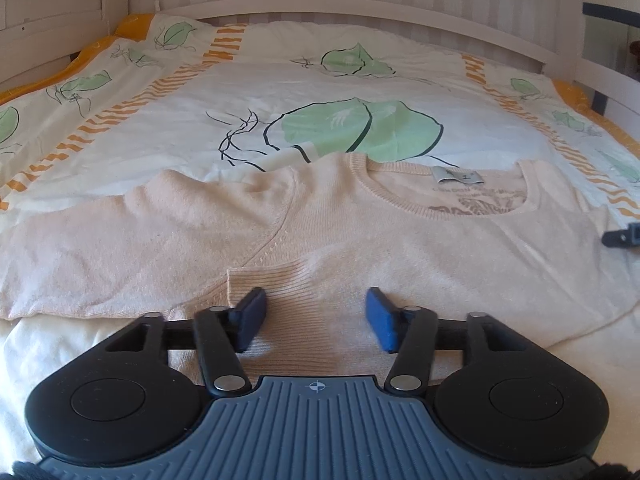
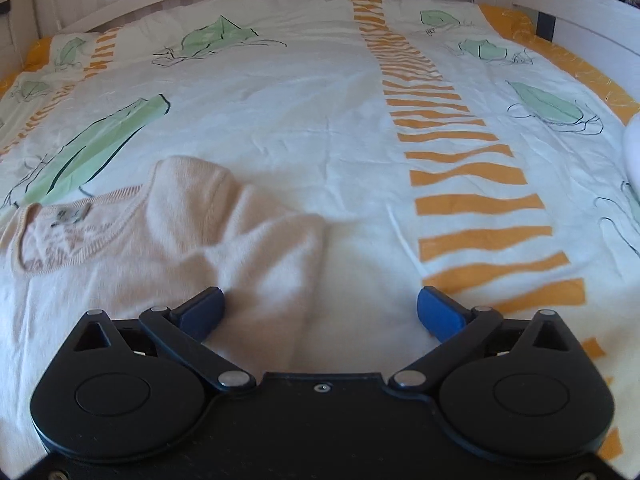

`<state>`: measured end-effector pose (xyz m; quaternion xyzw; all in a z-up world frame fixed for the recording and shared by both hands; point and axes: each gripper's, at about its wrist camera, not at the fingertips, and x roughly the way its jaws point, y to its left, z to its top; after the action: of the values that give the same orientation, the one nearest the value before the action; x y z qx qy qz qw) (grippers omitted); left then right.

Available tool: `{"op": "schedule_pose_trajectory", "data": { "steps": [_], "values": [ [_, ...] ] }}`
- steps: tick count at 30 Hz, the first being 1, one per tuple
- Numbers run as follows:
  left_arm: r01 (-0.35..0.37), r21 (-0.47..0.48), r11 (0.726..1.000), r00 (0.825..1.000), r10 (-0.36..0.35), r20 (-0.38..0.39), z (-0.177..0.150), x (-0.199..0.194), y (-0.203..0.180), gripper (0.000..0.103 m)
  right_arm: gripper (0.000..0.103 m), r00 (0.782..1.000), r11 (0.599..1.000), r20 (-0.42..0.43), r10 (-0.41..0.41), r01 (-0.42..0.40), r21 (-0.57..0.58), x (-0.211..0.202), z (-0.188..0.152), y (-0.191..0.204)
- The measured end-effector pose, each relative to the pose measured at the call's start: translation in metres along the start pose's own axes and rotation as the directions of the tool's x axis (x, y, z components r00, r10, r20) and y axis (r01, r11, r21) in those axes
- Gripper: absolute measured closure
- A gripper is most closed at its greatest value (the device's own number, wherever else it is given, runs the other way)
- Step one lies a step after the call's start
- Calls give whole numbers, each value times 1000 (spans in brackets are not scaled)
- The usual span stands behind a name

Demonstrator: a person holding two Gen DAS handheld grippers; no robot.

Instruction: Fold small clothes

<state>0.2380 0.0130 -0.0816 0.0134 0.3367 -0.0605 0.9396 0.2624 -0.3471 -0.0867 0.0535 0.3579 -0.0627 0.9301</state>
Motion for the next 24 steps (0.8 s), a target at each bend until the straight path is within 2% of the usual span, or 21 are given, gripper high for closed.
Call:
{"op": "schedule_pose_trajectory", "data": {
  "steps": [2, 4, 8, 11, 14, 19, 22, 24],
  "values": [
    [30, -5, 1000, 1000, -30, -5, 1, 3, 2, 29, 1, 1000, 1000, 3, -5, 5, -8, -8, -3, -4],
    [62, -13, 998, 998, -62, -11, 3, 4, 5, 24, 1, 1000, 1000, 1, -21, 21, -16, -15, -4, -6],
    [86, -27, 996, 996, -86, -11, 3, -5, 13, 23, 1, 999, 999, 2, -43, 43, 7, -32, -11, -7],
    [56, -61, 997, 998, -54, 26, 1, -26, 27, 23, 1, 997, 1000, 79, -17, 16, 22, -60, -20, 0],
    [30, -100, 995, 998, -24, 53, 0, -50, 53, 22, 1, 991, 998, 123, 58, -58, -5, -82, -33, 21],
    [-45, -158, 986, 997, 53, 48, 3, -84, 103, 18, 1, 972, 978, 111, 206, -206, -6, -95, -60, 59],
    [-85, -237, 968, 993, 101, 57, 5, -102, 138, 11, 1, 963, 968, 97, 250, -249, -14, -97, -76, 79],
    [-115, -285, 952, 988, 139, 64, 7, -112, 162, 11, 1, 961, 964, 76, 265, -264, -23, -95, -83, 89]
  ]
}}
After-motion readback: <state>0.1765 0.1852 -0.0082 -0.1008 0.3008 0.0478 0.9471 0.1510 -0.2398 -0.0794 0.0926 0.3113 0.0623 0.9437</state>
